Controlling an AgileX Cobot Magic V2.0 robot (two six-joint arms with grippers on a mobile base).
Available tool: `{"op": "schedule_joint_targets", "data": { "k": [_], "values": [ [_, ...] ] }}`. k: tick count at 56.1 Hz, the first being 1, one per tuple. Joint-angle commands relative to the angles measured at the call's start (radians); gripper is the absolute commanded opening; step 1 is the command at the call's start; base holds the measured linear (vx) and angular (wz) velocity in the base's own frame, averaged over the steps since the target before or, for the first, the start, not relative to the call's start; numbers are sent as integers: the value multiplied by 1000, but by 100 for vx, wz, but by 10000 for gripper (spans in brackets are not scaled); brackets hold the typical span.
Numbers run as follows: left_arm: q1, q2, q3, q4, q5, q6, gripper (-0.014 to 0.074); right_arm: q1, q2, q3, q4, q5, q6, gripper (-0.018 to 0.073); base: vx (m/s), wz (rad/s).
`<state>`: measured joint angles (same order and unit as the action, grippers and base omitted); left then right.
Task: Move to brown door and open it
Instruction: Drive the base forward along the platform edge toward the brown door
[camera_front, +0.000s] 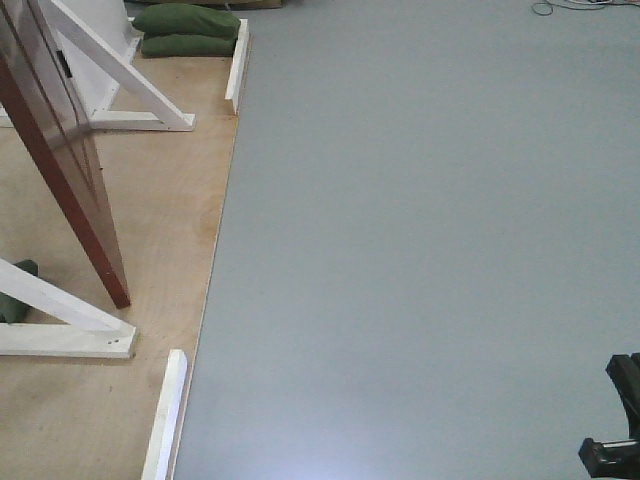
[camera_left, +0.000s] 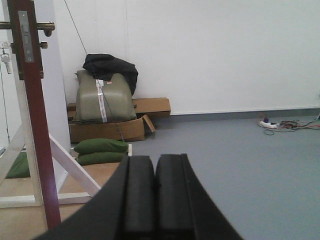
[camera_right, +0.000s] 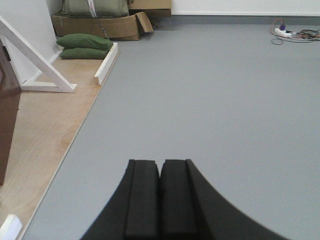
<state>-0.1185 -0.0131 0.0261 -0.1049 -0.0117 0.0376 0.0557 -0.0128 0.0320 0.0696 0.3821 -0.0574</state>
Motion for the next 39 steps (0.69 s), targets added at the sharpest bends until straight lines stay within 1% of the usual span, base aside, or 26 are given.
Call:
{"op": "schedule_joint_targets", "data": {
  "k": [1, 20, 39],
  "values": [
    [-2, -12, -17, -11, -82, -1, -3, -2, -6, 3, -7, -81, -9, 0, 44, 18],
    [-2, -12, -17, -11, -82, -1, -3, -2, -6, 3, -7, -81, -9, 0, 45, 15],
    [-2, -12, -17, -11, -80, -1, -3, -2, -6, 3, -7, -81, -9, 0, 43, 5]
  ]
}}
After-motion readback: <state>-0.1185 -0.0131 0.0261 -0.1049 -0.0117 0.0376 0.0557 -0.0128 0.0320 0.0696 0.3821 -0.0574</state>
